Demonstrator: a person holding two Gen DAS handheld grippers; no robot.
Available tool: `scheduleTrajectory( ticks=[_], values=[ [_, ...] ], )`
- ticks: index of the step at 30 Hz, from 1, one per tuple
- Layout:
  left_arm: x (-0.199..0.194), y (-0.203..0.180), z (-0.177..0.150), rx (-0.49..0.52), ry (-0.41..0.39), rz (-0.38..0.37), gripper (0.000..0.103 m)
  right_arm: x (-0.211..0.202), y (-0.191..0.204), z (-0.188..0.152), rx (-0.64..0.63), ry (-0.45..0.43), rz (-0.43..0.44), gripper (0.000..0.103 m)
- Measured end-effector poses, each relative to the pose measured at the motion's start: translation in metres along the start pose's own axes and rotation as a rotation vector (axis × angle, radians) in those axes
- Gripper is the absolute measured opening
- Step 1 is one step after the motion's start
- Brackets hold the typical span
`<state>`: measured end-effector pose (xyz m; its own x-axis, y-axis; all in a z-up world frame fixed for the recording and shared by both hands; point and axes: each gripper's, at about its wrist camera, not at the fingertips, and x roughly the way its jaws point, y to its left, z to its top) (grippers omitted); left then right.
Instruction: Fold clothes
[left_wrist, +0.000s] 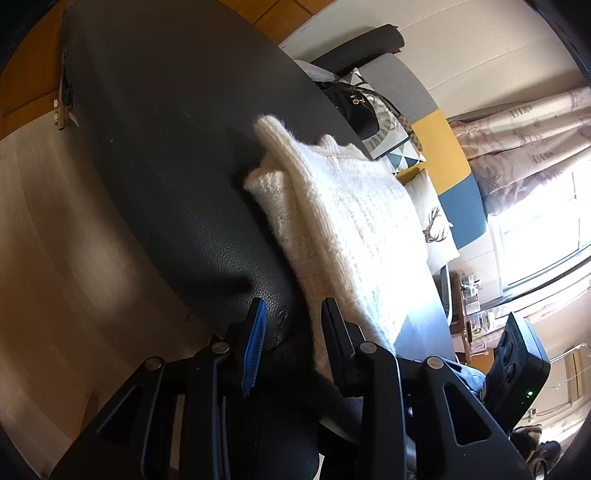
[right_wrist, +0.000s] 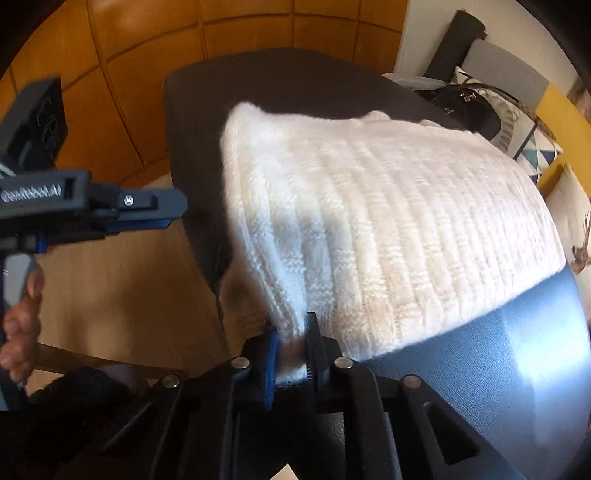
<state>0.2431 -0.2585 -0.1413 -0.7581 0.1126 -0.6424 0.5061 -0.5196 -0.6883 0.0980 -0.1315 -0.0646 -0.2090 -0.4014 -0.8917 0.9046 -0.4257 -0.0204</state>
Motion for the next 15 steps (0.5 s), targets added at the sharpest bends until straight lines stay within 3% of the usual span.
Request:
scheduleTrajectory(
  ticks=[3,7,9,10,15],
  values=[
    [-0.002,0.000,0.003,0.005,-0.009,-0.012,0.034,-0.026,-0.003,-0.007,0.024,-0.043,0.065,0.010],
    [-0.001,0.001,0.009,-0.007,-0.011,-0.050,0.034,0.005,0.005,-0.011,-0.008,0.028,0.038,0.008],
    [0.000,0.002,0.014,-0.037,0.001,-0.093,0.034,0.004,0.002,-0.008,0.035,0.008,0.086,0.013],
    [0.000,0.002,0.016,-0.040,0.001,-0.102,0.034,0.002,0.000,-0.007,0.057,-0.007,0.110,0.020],
    [-0.003,-0.005,0.036,-0.034,-0.030,-0.113,0.034,-0.013,-0.007,-0.004,0.127,-0.075,0.210,0.027]
  ],
)
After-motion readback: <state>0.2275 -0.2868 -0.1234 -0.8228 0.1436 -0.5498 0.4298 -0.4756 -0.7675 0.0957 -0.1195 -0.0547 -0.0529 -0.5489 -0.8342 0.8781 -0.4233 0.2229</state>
